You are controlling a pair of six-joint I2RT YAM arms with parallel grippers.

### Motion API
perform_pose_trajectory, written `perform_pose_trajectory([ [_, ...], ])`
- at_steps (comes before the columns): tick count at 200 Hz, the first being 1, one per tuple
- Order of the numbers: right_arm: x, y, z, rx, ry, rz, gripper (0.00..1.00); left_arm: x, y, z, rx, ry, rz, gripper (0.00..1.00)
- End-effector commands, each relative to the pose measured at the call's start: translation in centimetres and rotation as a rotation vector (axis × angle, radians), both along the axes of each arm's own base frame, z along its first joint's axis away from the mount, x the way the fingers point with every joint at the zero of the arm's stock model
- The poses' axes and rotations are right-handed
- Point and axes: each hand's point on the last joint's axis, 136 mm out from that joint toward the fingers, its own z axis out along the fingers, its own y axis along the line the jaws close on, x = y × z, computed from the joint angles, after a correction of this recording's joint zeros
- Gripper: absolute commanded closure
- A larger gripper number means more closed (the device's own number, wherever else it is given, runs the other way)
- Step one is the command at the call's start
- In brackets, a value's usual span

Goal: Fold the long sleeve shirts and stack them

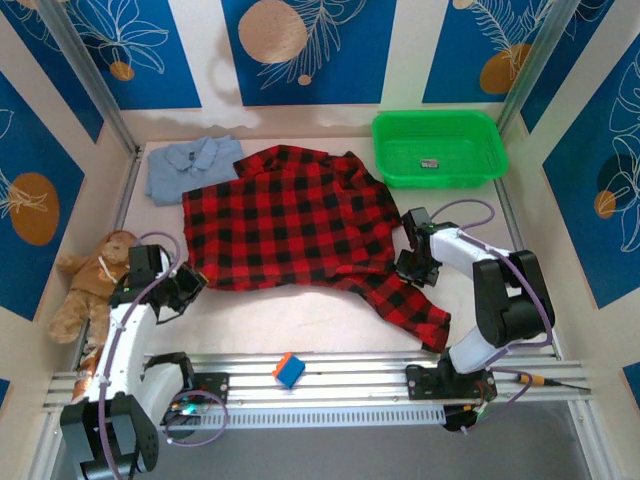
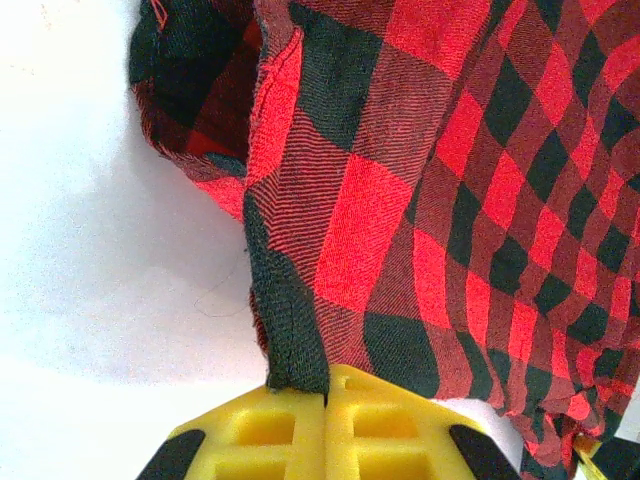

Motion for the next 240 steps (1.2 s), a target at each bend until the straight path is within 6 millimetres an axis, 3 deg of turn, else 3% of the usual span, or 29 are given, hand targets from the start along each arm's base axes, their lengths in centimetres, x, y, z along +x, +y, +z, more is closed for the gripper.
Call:
perform_pose_trajectory([
  [1, -0.2, 1.1, 0.4, 0.055, -0.029, -0.008, 0.92, -1.3, -0.3, 0.0, -0.009, 0.023, -0.022, 0.98],
  [12, 0.1, 0.8, 1.6, 0.050, -0.070, -0.013, 1.00, -1.5, -0.3, 0.3, -0.005, 0.022, -0.025, 0.98],
  [48, 0.8, 0.3, 7.1, 0.076, -0.236, -0.019, 1.00, -2.5, -0.4, 1.3, 0.002, 0.008, -0.023, 0.99],
  [96, -1.0, -0.5, 12.8, 0.107, -0.377, -0.055, 1.00, -4.2, -0.8, 2.9, -0.014, -0.003, 0.002, 1.00],
  [134, -1.8, -0.7, 16.6, 0.171, -0.492, -0.066, 1.00, -5.4, -0.9, 3.1, -0.010, 0.022, 0.004, 1.00],
  [179, -1.5, 0.4, 19.3, 0.278, -0.555, -0.030, 1.00, -5.2, -0.3, 4.2, 0.019, 0.003, 0.035, 1.00],
  [201, -0.3, 1.7, 20.5, 0.335, -0.590, 0.012, 1.00, -4.7, 0.0, 5.0, 0.031, -0.022, 0.048, 1.00],
  [240, 2.3, 3.4, 21.8, 0.350, -0.607, 0.085, 1.00, -4.2, 0.8, 4.8, 0.064, -0.032, 0.070, 1.00],
])
